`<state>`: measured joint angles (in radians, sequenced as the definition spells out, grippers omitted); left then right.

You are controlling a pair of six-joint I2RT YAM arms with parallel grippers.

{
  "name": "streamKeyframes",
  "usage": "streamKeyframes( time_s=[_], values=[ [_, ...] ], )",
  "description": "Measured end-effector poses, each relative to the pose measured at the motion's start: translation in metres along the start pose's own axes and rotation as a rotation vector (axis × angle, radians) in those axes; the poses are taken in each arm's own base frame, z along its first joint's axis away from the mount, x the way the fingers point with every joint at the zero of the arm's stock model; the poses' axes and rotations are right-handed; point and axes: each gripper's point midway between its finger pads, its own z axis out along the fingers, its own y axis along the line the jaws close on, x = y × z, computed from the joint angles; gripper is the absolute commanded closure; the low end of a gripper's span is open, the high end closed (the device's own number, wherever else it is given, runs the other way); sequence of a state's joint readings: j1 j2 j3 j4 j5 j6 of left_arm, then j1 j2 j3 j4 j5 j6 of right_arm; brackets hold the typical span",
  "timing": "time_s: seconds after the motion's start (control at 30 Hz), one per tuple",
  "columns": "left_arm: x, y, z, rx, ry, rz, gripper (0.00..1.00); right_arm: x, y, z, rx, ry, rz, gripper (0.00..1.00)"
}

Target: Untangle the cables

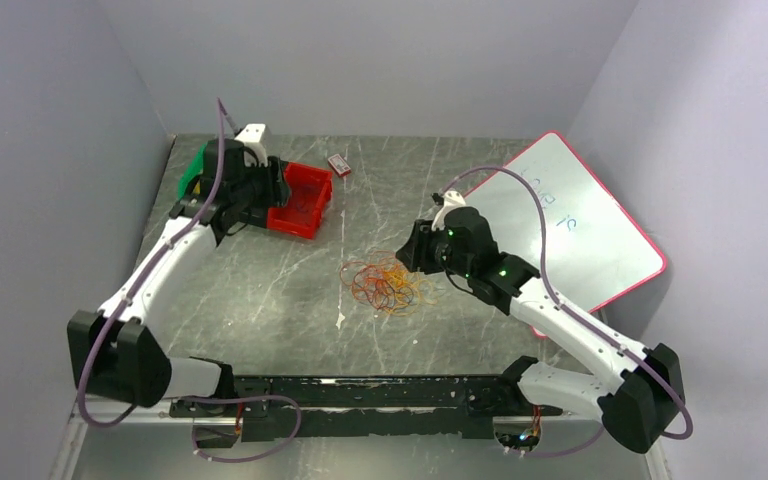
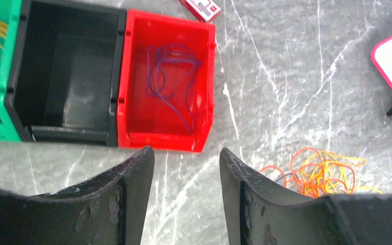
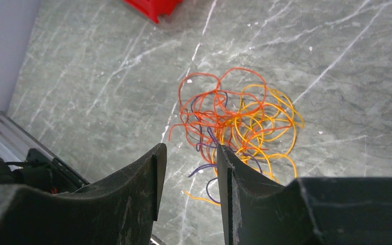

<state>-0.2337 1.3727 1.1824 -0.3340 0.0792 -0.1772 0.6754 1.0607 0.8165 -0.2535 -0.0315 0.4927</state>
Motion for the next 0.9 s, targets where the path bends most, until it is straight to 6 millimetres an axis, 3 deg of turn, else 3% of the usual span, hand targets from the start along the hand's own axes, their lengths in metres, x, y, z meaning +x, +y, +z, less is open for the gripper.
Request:
streamKeyframes(
  time_s=[0.27, 0.53, 0.7, 0.9],
  values=[
    [0.040, -0.003, -0.041, 0.021, -0.002, -0.066, 0.47, 0.028, -0.013, 0.009, 0.054, 0.110, -0.004, 0.55],
    [0.069, -0.028, -0.069, 0.112, -0.013, -0.134, 0.45, 0.066, -0.009, 0.034, 0.094, 0.219, -0.026, 0.55],
    [0.079, -0.033, -0.080, 0.136, -0.021, -0.169, 0.46, 0.059, -0.005, 0.054, 0.101, 0.148, 0.052, 0.55],
    [0.075, -0.036, -0.090, 0.147, -0.047, -0.182, 0.46, 0.054, -0.007, 0.078, 0.120, 0.070, 0.160, 0.55]
  ],
)
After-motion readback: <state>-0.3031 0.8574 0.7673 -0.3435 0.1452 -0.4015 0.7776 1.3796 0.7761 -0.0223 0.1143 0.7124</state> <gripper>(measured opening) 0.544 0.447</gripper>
